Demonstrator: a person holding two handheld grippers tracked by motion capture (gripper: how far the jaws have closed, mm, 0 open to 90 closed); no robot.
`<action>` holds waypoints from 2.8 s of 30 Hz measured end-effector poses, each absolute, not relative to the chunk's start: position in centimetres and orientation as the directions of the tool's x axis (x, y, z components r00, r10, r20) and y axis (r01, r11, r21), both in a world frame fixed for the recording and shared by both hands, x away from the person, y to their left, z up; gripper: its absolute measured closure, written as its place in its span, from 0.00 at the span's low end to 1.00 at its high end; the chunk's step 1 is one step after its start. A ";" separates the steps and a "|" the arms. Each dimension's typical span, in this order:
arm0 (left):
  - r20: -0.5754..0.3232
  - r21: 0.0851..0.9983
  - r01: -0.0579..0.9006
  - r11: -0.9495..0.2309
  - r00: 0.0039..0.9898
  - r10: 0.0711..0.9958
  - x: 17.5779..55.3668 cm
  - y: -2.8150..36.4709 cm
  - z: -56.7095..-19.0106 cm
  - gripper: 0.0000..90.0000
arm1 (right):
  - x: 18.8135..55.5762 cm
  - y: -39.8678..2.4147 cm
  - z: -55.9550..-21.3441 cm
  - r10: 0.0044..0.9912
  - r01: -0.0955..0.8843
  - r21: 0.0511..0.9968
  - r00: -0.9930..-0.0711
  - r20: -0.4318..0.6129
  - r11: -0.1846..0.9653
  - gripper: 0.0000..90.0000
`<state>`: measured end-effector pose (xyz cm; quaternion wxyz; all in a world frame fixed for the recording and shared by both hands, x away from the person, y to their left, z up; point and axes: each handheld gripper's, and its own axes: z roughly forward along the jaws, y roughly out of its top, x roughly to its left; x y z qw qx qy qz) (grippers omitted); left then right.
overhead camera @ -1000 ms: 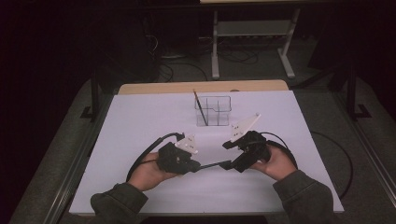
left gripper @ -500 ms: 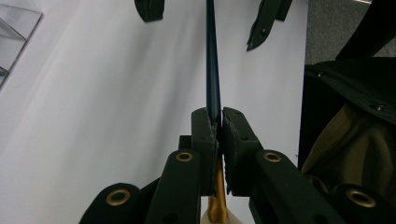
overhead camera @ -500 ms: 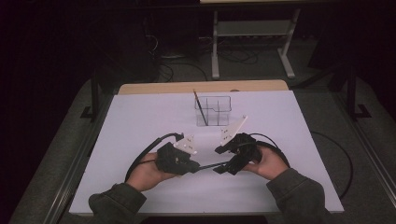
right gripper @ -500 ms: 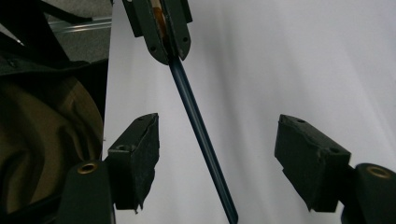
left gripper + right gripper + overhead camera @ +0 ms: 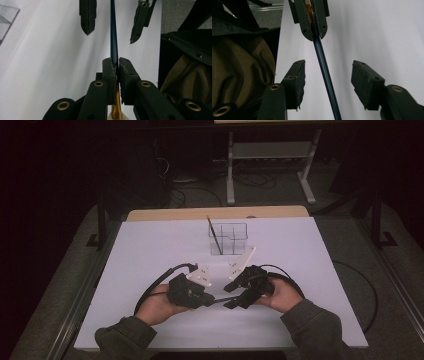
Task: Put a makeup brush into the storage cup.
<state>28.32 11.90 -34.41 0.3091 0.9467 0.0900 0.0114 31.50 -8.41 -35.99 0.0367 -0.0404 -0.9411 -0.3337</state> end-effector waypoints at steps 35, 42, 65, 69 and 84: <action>-0.030 0.575 0.093 -0.813 0.995 0.093 27.8 10.5 -34.5 0.93 | 31.2 -7.8 -36.4 -0.071 0.056 0.606 -0.981 0.182 0.793 0.89; -0.030 0.570 0.086 -0.817 0.996 0.084 27.8 10.5 -34.5 0.93 | 31.2 -7.8 -36.5 -0.082 0.050 0.605 -0.979 0.188 0.795 0.91; -0.069 0.603 0.138 -0.786 0.990 0.121 28.1 12.0 -34.4 0.75 | 31.2 -8.7 -36.6 -0.068 0.055 0.617 -0.982 0.174 0.785 0.92; -0.076 0.603 0.155 -0.782 0.988 0.137 28.2 12.5 -34.4 0.74 | 31.3 -8.9 -36.6 -0.065 0.054 0.622 -0.984 0.168 0.781 0.92; -0.081 0.597 0.159 -0.786 0.987 0.138 28.4 13.0 -34.8 0.80 | 31.1 -9.4 -36.2 -0.062 0.046 0.631 -0.987 0.148 0.774 0.92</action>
